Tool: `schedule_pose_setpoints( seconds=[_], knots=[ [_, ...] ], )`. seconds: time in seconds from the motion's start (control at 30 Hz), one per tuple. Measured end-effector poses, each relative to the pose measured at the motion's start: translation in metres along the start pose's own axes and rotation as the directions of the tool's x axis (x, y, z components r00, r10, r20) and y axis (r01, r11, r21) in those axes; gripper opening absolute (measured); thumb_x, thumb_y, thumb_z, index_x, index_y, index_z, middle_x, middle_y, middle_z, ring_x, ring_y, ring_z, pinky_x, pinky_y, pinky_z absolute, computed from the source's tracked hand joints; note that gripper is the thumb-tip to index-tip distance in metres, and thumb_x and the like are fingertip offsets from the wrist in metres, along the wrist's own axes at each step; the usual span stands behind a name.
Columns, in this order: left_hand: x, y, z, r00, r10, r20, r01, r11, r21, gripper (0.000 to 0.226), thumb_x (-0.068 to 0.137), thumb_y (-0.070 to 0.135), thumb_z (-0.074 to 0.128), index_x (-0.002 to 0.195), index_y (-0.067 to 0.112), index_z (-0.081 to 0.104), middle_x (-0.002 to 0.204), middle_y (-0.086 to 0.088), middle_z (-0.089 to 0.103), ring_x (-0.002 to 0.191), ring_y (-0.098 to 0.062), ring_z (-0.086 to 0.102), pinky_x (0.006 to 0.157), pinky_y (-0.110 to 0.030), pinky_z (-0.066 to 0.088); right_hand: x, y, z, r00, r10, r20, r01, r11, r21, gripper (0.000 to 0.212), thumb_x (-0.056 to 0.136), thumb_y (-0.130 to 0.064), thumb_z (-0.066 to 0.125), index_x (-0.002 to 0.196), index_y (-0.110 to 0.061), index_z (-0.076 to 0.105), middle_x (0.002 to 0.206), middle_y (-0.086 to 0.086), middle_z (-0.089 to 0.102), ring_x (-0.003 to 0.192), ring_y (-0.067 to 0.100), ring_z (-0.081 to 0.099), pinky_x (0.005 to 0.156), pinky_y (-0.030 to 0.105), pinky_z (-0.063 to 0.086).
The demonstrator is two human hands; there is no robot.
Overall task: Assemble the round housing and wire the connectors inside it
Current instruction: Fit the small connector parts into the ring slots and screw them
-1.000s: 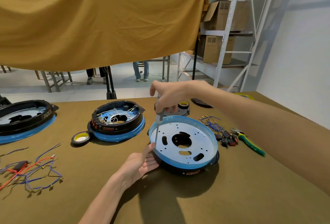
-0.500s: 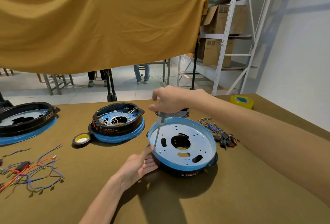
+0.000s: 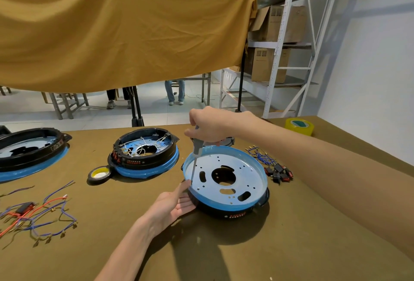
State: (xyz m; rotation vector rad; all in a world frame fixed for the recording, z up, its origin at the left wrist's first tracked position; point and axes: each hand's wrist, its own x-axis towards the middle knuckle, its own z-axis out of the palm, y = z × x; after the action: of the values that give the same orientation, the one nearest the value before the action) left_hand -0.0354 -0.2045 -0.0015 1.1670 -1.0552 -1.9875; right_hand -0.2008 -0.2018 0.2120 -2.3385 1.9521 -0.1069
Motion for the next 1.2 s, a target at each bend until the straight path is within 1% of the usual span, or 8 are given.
schedule_pose_setpoints(
  seconds=[0.13,0.37,0.5,0.6,0.73,0.87,1.03,1.2],
  knots=[
    [0.000,-0.001,-0.001,1.000,0.010,0.013,-0.010,1.000,0.011,0.082,0.065,0.049,0.085,0.122,0.002,0.050,0.124,-0.023,0.064,0.111,-0.034,0.068,0.091,-0.041,0.060,-0.001,0.000,-0.005,0.996,-0.003,0.091,-0.006,0.995,0.099,0.037,0.095,-0.025,0.062,0.126,-0.020,0.042,0.094,0.009,0.070,0.068,0.023,0.072,0.050,0.031,0.060],
    [-0.003,0.000,-0.001,1.000,0.016,0.015,-0.016,1.000,0.005,0.084,0.062,0.049,0.086,0.121,0.001,0.050,0.124,-0.024,0.065,0.112,-0.034,0.068,0.083,-0.038,0.062,-0.003,0.003,-0.003,0.995,-0.014,0.101,0.003,0.994,0.107,0.046,0.093,-0.026,0.064,0.130,-0.024,0.036,0.096,0.010,0.068,0.077,0.026,0.071,0.056,0.033,0.061],
    [-0.005,0.002,0.002,1.000,0.002,-0.001,-0.002,1.000,-0.012,0.078,0.064,0.046,0.085,0.118,0.001,0.050,0.122,-0.024,0.065,0.109,-0.034,0.068,0.080,-0.037,0.062,-0.003,0.002,0.002,1.000,-0.015,0.001,0.014,0.999,0.044,0.037,0.101,-0.042,0.058,0.122,-0.017,0.041,0.091,0.008,0.068,0.059,0.021,0.070,0.052,0.034,0.060],
    [-0.005,0.002,0.002,1.000,0.000,0.005,0.000,1.000,-0.006,0.075,0.068,0.045,0.084,0.119,0.002,0.050,0.121,-0.023,0.065,0.110,-0.034,0.068,0.077,-0.035,0.062,-0.006,0.003,-0.002,0.997,-0.033,0.066,0.027,0.995,0.095,0.049,0.093,-0.034,0.068,0.129,-0.022,0.037,0.094,0.005,0.066,0.080,0.025,0.070,0.061,0.035,0.060],
    [-0.006,0.004,0.003,1.000,-0.013,-0.016,0.012,1.000,-0.023,0.071,0.067,0.043,0.084,0.114,0.002,0.051,0.116,-0.022,0.066,0.106,-0.033,0.069,0.075,-0.036,0.063,-0.004,0.003,0.004,0.999,-0.029,-0.034,0.029,1.000,-0.003,0.036,0.100,-0.046,0.058,0.120,-0.020,0.043,0.087,0.004,0.068,0.057,0.015,0.071,0.051,0.031,0.059],
    [-0.005,0.001,0.002,1.000,-0.001,0.010,0.001,1.000,0.004,0.070,0.073,0.044,0.082,0.119,0.002,0.051,0.121,-0.022,0.065,0.111,-0.034,0.067,0.090,-0.041,0.059,-0.006,0.004,-0.002,0.995,-0.032,0.090,0.023,0.995,0.096,0.052,0.089,-0.034,0.070,0.128,-0.025,0.036,0.095,0.006,0.067,0.079,0.023,0.070,0.057,0.032,0.060],
    [-0.006,0.003,0.004,1.000,-0.009,-0.015,0.009,1.000,-0.011,0.062,0.071,0.042,0.081,0.111,0.003,0.055,0.116,-0.022,0.068,0.108,-0.034,0.069,0.086,-0.040,0.060,0.001,0.007,0.002,1.000,-0.001,0.003,0.002,0.999,-0.049,0.034,0.099,-0.042,0.056,0.120,-0.017,0.045,0.079,0.006,0.070,0.049,0.015,0.068,0.047,0.032,0.058],
    [-0.008,0.002,0.005,1.000,-0.001,-0.014,0.001,1.000,-0.006,0.054,0.075,0.042,0.081,0.105,0.006,0.055,0.111,-0.018,0.068,0.103,-0.031,0.070,0.073,-0.034,0.063,0.000,0.007,0.002,0.998,-0.051,0.035,0.051,0.998,0.024,0.045,0.090,-0.047,0.070,0.122,-0.024,0.048,0.093,-0.002,0.060,0.085,0.019,0.064,0.066,0.035,0.052]
  ],
)
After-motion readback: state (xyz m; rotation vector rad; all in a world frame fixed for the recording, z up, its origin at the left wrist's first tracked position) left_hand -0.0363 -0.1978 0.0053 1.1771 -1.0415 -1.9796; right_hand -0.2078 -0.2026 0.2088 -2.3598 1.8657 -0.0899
